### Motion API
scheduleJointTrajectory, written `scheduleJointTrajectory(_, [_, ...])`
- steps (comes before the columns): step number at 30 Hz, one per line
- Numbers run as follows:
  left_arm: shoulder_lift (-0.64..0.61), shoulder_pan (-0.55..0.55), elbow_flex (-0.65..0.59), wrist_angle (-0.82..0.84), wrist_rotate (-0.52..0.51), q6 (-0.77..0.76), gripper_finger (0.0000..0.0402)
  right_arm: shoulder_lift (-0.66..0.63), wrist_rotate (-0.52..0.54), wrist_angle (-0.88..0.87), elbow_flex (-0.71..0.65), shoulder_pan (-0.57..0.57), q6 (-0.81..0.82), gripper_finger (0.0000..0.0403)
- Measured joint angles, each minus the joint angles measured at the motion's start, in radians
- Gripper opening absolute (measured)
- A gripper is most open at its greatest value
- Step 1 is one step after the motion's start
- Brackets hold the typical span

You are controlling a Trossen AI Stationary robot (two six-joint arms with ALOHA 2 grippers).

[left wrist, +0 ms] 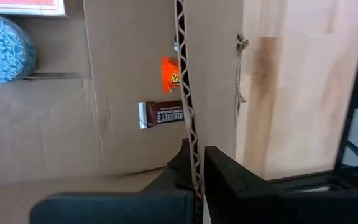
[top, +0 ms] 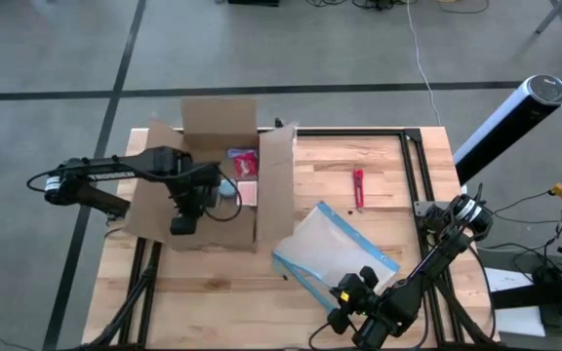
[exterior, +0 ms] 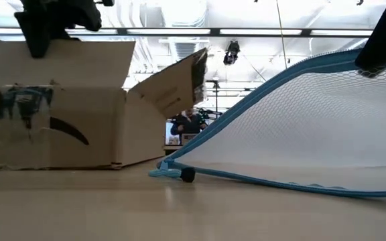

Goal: Unpack boxes
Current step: Put the orange chocolate bar into the blue transparent zip bag

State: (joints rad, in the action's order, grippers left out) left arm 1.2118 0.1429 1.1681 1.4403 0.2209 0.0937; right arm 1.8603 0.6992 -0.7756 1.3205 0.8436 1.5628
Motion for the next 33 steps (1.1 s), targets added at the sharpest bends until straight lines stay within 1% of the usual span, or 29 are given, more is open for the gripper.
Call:
scheduleJointTrajectory(2, [-0.005, 0.000, 0.027, 0.009, -0.058, -0.003, 0.0000, 0.000, 0.000, 0.000, 0.000, 0.000, 0.000, 0.0000])
scheduleJointTrajectory(8, [-0.007, -0.001, 0.129, 0.045, -0.284, -0.043, 0.0000, 0.000, 0.000, 0.002, 0.000, 0.000, 0.000, 0.0000])
scheduleJointTrajectory(12, [-0.010, -0.018, 0.170, 0.046, -0.400, -0.085, 0.0000, 0.000, 0.000, 0.004, 0.000, 0.000, 0.000, 0.0000])
scheduleJointTrajectory(16, [-0.011, -0.062, 0.176, 0.045, -0.491, -0.129, 0.0000, 0.000, 0.000, 0.004, 0.000, 0.000, 0.000, 0.0000])
scheduleJointTrajectory(19, [-0.008, -0.119, 0.157, 0.038, -0.547, -0.175, 0.0000, 0.000, 0.000, 0.005, 0.000, 0.000, 0.000, 0.0000])
scheduleJointTrajectory(22, [-0.003, -0.188, 0.120, 0.016, -0.580, -0.237, 0.0000, 0.000, 0.000, 0.005, 0.000, 0.000, 0.000, 0.0000])
scheduleJointTrajectory(27, [-0.003, -0.319, 0.036, -0.050, -0.618, -0.387, 0.0000, 0.000, 0.000, 0.006, 0.000, 0.000, 0.000, 0.0000])
scheduleJointTrajectory(33, [-0.004, -0.463, -0.026, -0.072, -0.721, -0.540, 0.0000, 0.000, 0.000, 0.007, 0.000, 0.000, 0.000, 0.0000])
